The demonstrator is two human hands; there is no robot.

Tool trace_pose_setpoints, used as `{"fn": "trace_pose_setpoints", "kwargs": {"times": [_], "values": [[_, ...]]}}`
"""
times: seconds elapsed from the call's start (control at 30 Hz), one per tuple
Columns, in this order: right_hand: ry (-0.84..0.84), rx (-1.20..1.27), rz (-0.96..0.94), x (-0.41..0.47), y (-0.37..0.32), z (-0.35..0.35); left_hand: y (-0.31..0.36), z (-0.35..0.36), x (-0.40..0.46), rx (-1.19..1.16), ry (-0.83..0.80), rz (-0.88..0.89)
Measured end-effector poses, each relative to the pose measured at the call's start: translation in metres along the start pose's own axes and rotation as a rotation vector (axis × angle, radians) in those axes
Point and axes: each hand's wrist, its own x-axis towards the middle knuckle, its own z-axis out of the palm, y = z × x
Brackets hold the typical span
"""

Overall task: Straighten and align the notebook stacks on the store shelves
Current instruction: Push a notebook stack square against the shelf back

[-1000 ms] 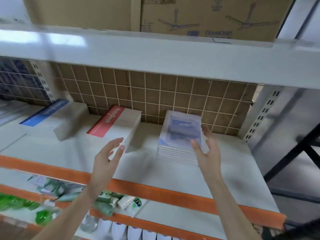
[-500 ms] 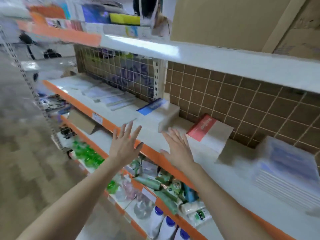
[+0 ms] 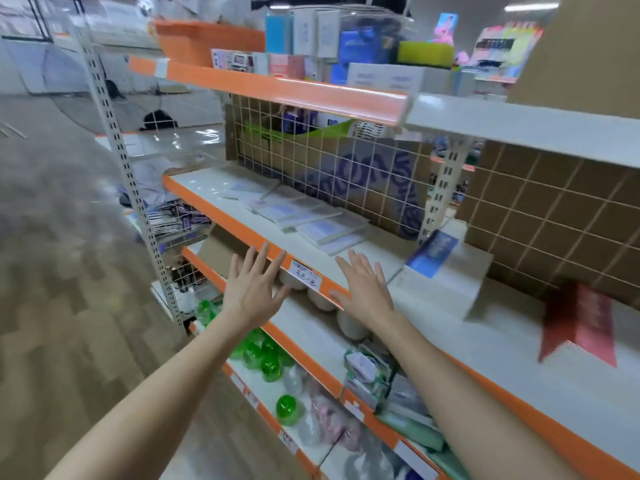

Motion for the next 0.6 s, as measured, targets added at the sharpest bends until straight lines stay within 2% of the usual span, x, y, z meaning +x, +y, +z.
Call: {"fn": "trace_pose_setpoints", "kwargs": {"times": [0.33,0.6], "values": [[-0.024,0.009,-0.045,0.205,-0.077,0.048,-0.146,0.043,0.12,0.019,0.0,-0.092],[-0.054,0.073,-0.023,0.377,-0.115,0.085,-0.246,0.073,0.251,0.019,-0.106,-0.114]]}}
